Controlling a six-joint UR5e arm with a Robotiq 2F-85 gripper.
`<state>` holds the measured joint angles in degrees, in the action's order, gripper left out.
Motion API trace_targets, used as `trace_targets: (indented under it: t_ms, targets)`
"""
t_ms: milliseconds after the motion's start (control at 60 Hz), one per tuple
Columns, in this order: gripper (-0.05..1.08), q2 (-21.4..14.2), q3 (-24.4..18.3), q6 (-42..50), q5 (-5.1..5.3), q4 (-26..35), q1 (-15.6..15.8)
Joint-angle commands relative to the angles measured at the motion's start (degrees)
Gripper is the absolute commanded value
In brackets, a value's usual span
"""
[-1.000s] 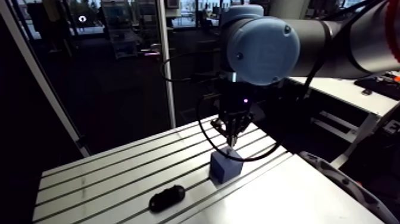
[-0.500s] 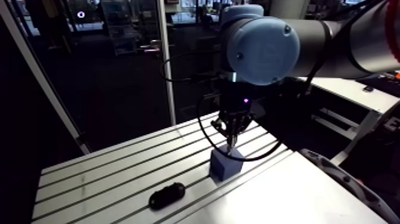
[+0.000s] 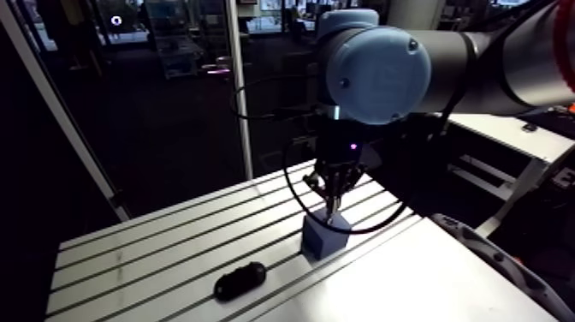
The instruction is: Pick up the M10 bolt and insert it into the hex recess until seated.
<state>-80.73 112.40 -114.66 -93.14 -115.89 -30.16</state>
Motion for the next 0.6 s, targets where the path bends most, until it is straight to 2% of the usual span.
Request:
trace_targets:
  t_ms: [17, 600]
  targets:
    - [1.08, 0.00, -0.02, 0.00, -0.07, -0.16, 0.00]
    - [1.08, 1.06, -0.37, 0.00, -0.07, -0.35, 0.00]
